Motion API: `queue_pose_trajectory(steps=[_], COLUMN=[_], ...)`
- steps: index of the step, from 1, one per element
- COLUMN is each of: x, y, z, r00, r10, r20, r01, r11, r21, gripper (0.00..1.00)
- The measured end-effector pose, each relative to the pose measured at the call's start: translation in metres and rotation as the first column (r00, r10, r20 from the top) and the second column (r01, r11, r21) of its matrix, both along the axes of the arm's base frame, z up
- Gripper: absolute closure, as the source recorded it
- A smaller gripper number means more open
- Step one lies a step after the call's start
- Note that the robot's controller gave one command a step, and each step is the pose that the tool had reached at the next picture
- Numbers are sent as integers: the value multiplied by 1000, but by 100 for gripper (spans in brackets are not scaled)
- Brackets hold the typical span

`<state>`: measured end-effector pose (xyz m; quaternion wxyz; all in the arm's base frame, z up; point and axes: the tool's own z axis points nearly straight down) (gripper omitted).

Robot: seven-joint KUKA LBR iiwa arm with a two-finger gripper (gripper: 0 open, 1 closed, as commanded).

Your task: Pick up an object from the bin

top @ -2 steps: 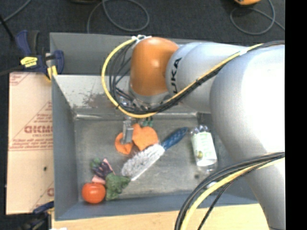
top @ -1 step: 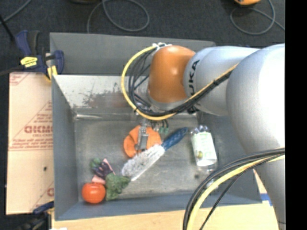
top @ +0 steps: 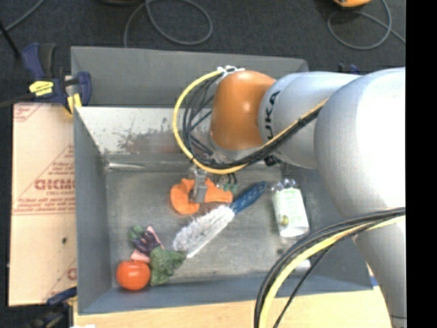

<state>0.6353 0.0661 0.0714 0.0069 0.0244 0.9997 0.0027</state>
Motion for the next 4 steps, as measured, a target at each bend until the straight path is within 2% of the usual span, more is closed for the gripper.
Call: queue_pose_trajectory(steps=[2,3,4], x=[4,15,18], y=[-3,1,-2], z=[0,7,19], r00=[1000,1000,1000], r10=[21,-3,20], r20=[4,4,8], r01=[-20,3,-20], r11=[1000,1000,1000], r21=[-1,1,-1], gripper=[100,100,100])
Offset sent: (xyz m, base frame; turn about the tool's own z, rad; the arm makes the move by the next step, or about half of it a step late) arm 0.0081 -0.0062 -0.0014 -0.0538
